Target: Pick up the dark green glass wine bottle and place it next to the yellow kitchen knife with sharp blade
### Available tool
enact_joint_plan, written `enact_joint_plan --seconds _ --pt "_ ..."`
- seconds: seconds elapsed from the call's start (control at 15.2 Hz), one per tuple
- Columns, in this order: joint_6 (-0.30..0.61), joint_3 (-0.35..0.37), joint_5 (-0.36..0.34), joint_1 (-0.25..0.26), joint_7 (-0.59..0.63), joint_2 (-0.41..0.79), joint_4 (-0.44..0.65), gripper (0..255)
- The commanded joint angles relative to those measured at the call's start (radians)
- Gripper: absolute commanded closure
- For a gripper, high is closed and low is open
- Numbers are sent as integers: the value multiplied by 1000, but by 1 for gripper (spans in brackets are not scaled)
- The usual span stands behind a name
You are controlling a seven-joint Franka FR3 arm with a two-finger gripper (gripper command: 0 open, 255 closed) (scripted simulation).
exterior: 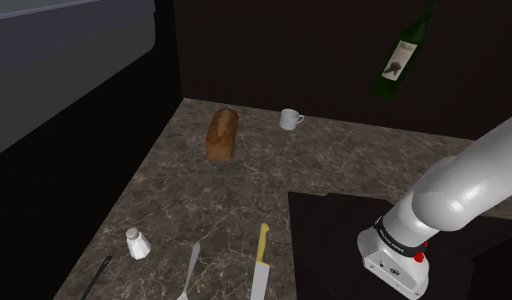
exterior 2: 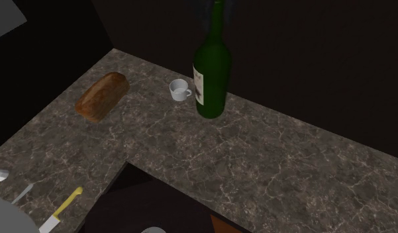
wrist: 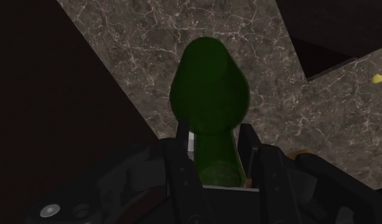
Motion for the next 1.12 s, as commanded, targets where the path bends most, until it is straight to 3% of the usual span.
enact_joint_plan --seconds 0.0,0.33,0.46,0.59,0.79,1.06 --pt "-40 -29 32 -5 -23 48 78 255" --pt "-172 -130 174 -66 -102 208 323 255" --pt "-135 -32 38 24 3 62 185 255" --pt "-122 64 -38 55 93 -47 85 255" --pt "-121 184 -93 66 204 -169 -30 255" --pt "-135 314 -109 60 327 -287 -142 255"
